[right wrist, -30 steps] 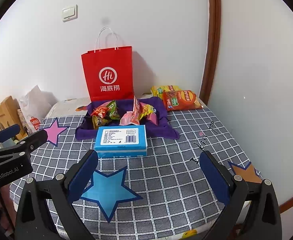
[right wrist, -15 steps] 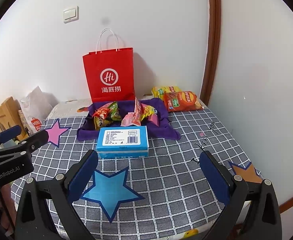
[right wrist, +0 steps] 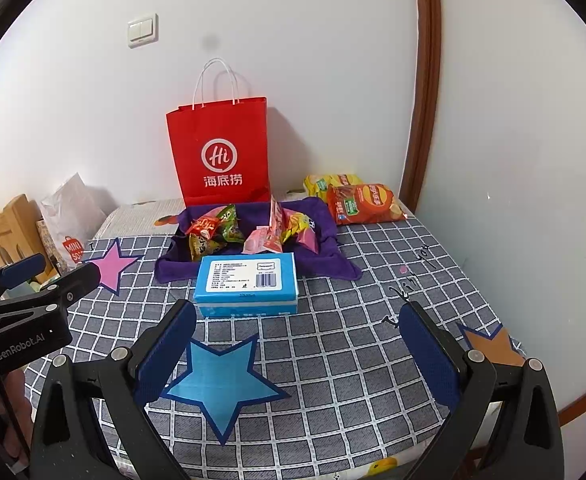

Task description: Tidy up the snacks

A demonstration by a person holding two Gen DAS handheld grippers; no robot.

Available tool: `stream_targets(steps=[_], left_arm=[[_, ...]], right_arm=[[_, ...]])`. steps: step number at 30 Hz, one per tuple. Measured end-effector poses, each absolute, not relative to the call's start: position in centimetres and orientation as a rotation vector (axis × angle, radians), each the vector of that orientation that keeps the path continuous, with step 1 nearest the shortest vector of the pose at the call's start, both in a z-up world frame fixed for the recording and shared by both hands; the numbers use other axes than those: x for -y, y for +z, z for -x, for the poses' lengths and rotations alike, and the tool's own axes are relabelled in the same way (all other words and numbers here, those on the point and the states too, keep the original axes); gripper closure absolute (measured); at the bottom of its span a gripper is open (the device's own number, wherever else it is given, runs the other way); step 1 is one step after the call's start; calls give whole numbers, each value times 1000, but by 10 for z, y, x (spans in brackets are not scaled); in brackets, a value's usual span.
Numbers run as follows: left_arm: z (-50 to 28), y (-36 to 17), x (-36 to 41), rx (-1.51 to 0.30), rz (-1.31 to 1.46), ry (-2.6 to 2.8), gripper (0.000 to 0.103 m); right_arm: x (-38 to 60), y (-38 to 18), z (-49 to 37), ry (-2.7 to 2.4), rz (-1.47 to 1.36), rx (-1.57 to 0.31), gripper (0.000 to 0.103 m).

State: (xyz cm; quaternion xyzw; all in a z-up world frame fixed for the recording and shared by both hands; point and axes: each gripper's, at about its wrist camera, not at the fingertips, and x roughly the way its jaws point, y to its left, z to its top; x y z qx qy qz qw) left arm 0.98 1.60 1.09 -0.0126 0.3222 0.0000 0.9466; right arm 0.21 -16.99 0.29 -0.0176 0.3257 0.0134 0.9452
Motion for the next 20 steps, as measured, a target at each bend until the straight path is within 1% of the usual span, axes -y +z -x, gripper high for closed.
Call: stream_targets(steps=[20], left_arm=[[-12,11,-17,-650,26,2,12]], right_arm=[[167,4,-2,37,43,-653,3]])
